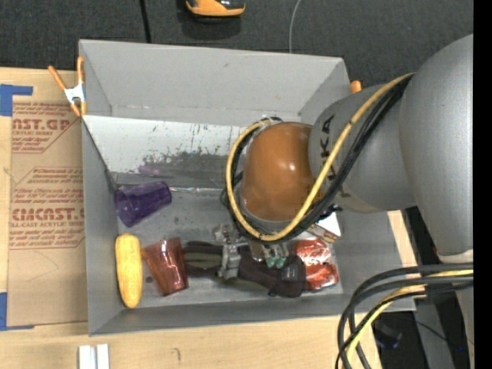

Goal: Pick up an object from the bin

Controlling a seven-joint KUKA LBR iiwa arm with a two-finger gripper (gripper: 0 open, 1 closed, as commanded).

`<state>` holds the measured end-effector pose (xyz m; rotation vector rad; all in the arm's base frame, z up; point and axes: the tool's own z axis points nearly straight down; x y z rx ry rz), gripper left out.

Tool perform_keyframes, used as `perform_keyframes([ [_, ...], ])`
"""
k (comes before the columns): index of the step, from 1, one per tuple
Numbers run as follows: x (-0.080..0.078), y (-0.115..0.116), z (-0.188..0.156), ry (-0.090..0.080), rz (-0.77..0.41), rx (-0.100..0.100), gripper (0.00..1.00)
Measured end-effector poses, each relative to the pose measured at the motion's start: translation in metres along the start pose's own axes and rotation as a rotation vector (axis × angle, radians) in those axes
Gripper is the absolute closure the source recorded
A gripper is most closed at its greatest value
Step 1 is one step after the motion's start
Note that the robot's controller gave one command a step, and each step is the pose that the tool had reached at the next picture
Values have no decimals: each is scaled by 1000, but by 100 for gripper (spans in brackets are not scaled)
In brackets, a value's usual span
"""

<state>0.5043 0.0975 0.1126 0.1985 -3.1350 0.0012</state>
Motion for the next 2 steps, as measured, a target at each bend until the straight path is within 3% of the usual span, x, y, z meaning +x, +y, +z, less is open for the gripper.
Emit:
perform_keyframes([
  [1, 0, 5, -4, 0, -14, 0, 100],
  [2, -21, -9, -129, -3, -6, -1, 100],
])
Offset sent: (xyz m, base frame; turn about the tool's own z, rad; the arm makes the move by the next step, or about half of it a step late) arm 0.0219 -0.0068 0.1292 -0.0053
